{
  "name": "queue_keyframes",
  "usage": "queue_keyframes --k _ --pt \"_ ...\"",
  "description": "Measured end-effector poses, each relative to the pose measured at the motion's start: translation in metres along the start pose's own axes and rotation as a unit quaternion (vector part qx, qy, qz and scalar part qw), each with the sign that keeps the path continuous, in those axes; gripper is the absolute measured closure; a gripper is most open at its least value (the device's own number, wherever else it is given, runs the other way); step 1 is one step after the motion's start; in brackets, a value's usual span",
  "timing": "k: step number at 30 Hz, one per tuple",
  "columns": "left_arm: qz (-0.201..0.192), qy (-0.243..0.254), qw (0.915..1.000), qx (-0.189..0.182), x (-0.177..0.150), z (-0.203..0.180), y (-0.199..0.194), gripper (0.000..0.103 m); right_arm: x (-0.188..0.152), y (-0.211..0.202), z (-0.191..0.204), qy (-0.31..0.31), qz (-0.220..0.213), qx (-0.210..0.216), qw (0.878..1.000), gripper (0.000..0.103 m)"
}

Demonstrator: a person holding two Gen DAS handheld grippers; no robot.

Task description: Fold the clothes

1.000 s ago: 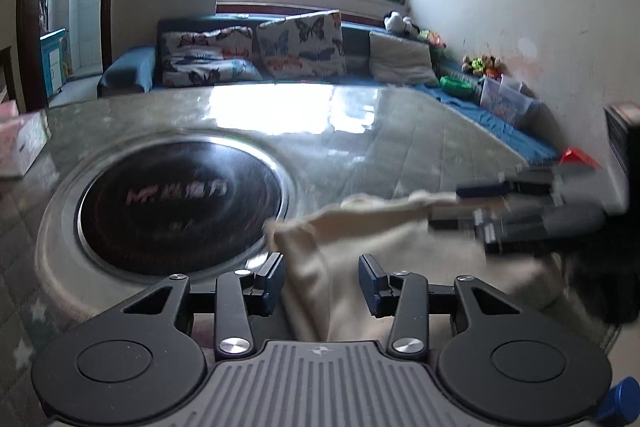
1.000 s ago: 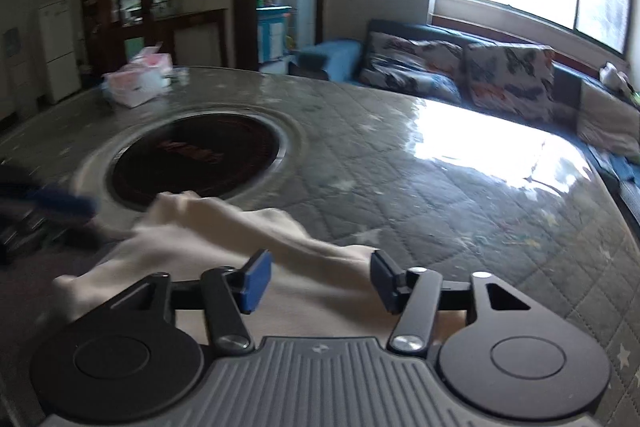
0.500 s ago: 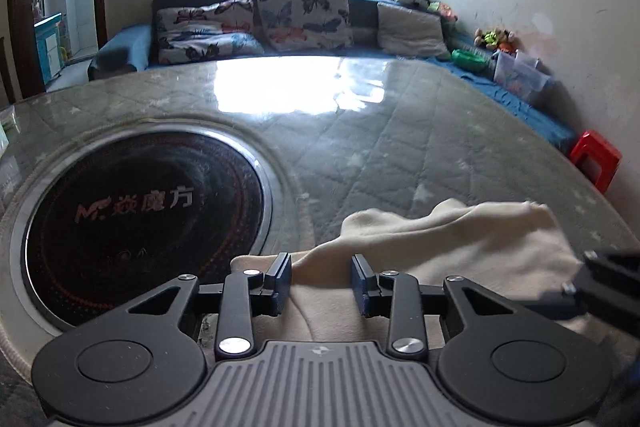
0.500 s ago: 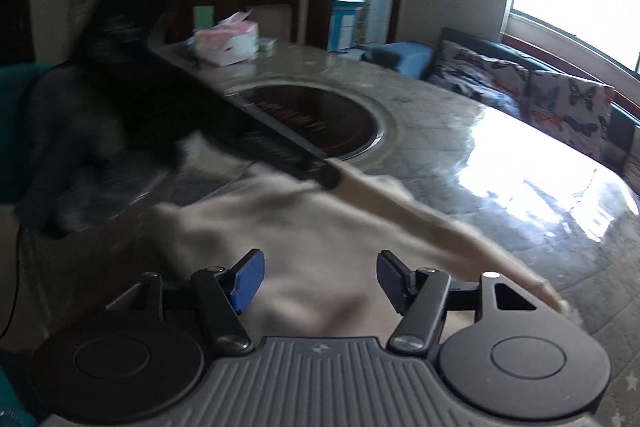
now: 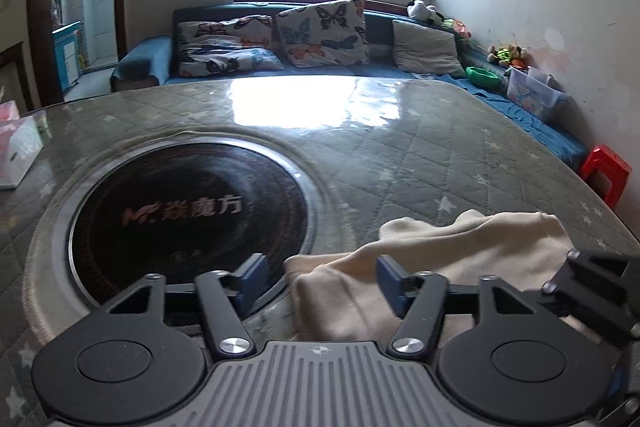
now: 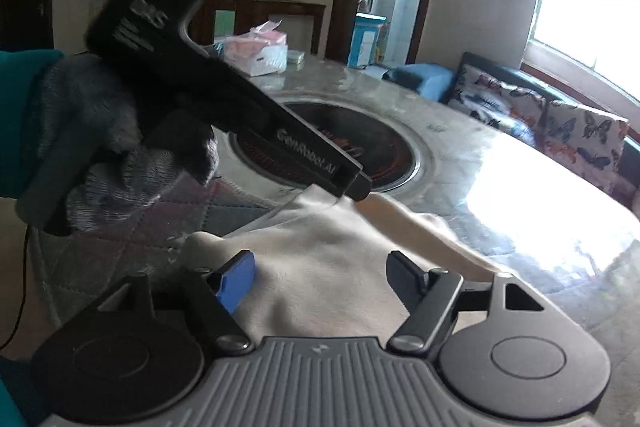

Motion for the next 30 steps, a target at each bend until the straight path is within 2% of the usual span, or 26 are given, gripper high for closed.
queue_keyframes --k 3,5,7,10,14,20,23,27,30 --pt "-0.002 -0.006 1.0 0.007 -0.003 0.005 -0.005 0.025 -0.001 0.007 0.006 -0.002 0.002 0.005 1.0 0.026" --pt "-0.003 -0.013 0.9999 0.009 -0.003 0.008 -0.008 0.014 -0.002 0.005 0.012 -0.008 0.0 0.01 1.0 0.026" --pt "-0.007 -0.02 0.9997 0.009 -0.004 0.011 -0.011 0.008 -0.002 0.003 0.017 -0.013 -0.003 0.012 1.0 0.019" --pt "-0.012 -0.029 0.9995 0.01 -0.004 0.014 -0.015 0.001 -0.001 0.004 0.017 -0.009 -0.003 0.009 1.0 0.018" --pt "-0.011 -0.03 0.9994 0.015 -0.006 0.013 -0.018 0.0 -0.008 0.013 0.027 -0.018 0.015 0.019 1.0 0.017" --pt "-0.008 -0.047 0.9986 0.023 -0.009 0.02 -0.02 0.0 -0.001 -0.002 0.033 -0.024 -0.008 0.053 0.998 0.016" --pt "-0.009 -0.058 0.998 0.025 -0.01 0.025 -0.023 0.0 0.0 -0.001 0.04 -0.023 -0.006 0.083 0.996 0.016" --pt "-0.009 -0.057 0.9979 0.029 -0.012 0.029 -0.027 0.0 -0.004 0.002 0.049 -0.023 0.007 0.121 0.992 0.016" --pt "-0.006 -0.062 0.9977 0.027 -0.014 0.029 -0.028 0.0 -0.008 0.006 0.052 -0.019 0.017 0.126 0.992 0.013"
Point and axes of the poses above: each gripper's, at about its wrist camera, not at the fingertips, and y roughly the way its jaws point, z to its left, x to its top, the point moved 5 cm from there along y, roughly the way its jaws point, and after that the axes turned 6 degrees about y, right-handed, at the moved point
